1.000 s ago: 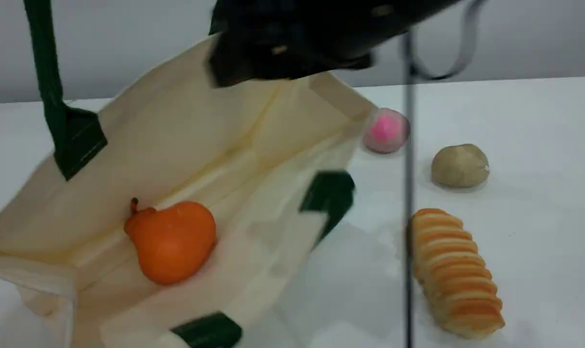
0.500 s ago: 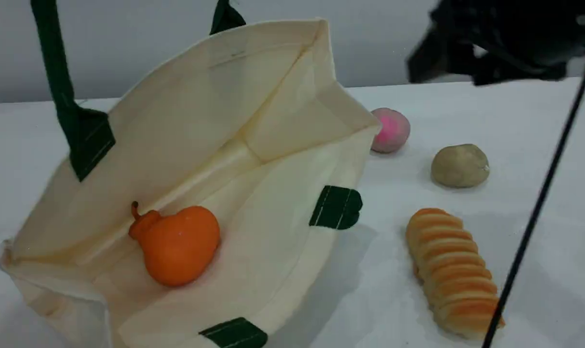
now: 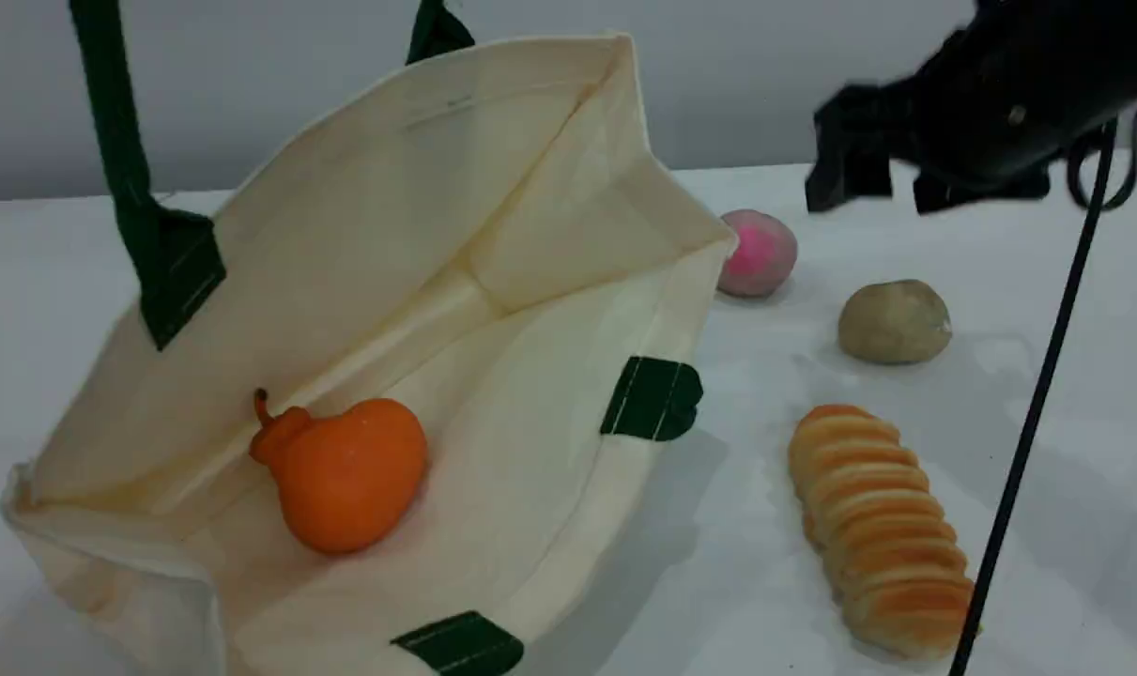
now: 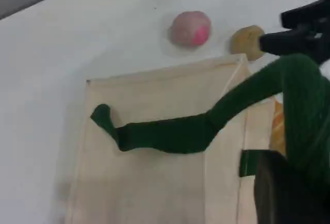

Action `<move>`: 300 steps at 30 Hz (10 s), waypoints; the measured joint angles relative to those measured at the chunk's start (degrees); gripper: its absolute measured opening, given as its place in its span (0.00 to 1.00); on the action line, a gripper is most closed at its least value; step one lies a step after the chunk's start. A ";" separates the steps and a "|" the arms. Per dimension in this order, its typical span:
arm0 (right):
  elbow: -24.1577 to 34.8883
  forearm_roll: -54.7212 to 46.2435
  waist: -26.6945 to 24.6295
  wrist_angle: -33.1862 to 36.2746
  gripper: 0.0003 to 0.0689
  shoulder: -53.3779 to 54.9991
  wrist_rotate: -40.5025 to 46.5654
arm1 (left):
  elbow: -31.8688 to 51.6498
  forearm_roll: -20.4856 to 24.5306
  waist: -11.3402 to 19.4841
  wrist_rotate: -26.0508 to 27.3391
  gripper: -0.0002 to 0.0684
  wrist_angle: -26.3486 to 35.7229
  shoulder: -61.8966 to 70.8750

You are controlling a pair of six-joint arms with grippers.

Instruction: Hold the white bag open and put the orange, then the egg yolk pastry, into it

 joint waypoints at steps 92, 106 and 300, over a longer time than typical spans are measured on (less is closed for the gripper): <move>25.61 3.81 14.76 18.62 0.37 -34.73 3.10 | 0.13 -9.79 -0.06 4.61 0.11 -0.33 0.00; 11.57 3.80 23.77 13.14 0.37 -17.09 3.04 | 0.13 -9.69 -0.06 4.61 0.11 -0.27 0.00; 27.21 -93.17 -11.87 56.51 0.66 -110.37 85.75 | 60.06 19.91 -0.03 -11.36 0.68 2.31 -75.52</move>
